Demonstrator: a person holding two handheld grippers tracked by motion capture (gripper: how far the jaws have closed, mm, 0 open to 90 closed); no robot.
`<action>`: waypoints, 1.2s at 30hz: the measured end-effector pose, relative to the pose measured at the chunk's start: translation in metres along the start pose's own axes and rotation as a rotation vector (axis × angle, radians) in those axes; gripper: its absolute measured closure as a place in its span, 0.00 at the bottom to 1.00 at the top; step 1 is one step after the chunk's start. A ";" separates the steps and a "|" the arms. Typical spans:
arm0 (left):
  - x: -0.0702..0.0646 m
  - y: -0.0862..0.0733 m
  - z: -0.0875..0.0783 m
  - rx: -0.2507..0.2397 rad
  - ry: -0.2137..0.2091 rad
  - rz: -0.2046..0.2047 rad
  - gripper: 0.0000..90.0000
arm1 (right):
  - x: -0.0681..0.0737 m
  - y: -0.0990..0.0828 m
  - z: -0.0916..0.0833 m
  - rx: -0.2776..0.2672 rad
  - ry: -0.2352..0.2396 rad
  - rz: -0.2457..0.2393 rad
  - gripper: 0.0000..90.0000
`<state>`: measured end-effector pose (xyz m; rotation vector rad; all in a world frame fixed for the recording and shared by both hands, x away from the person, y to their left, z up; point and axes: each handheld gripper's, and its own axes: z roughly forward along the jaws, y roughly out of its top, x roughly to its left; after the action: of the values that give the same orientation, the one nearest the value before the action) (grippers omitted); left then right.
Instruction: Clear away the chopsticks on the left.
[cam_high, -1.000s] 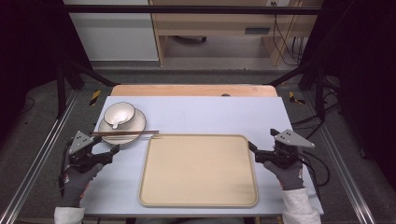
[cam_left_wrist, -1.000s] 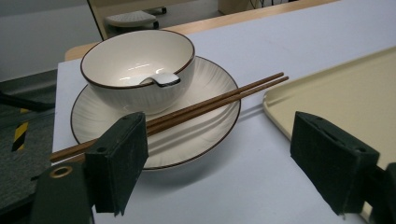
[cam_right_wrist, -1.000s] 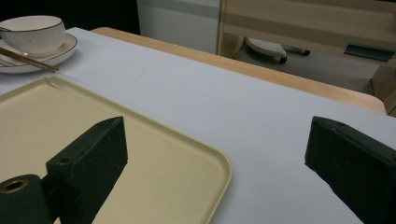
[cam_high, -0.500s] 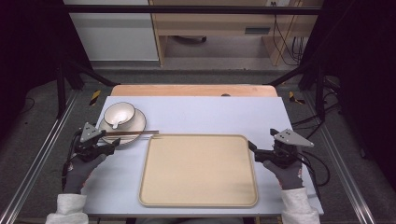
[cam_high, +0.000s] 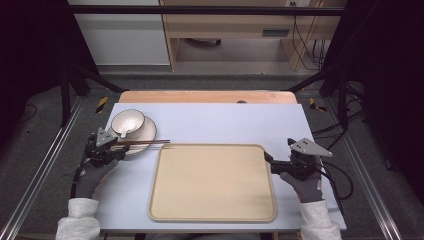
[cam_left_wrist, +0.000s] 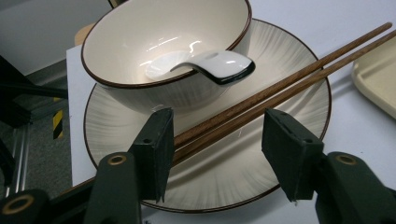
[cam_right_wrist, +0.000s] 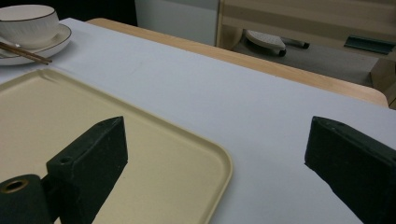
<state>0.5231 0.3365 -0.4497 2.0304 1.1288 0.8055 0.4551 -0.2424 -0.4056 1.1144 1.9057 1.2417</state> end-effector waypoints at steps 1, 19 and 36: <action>0.001 -0.001 0.002 0.005 0.000 -0.001 0.51 | 0.000 0.000 0.000 0.001 0.000 -0.001 0.07; -0.002 -0.002 0.008 0.055 0.019 0.049 0.53 | 0.001 -0.001 0.002 0.012 -0.001 -0.005 0.06; -0.009 0.003 0.002 0.109 0.055 0.083 0.62 | 0.001 -0.001 0.000 0.009 -0.005 -0.004 0.06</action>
<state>0.5223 0.3269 -0.4509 2.1698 1.1475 0.8623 0.4548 -0.2420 -0.4065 1.1171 1.9108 1.2288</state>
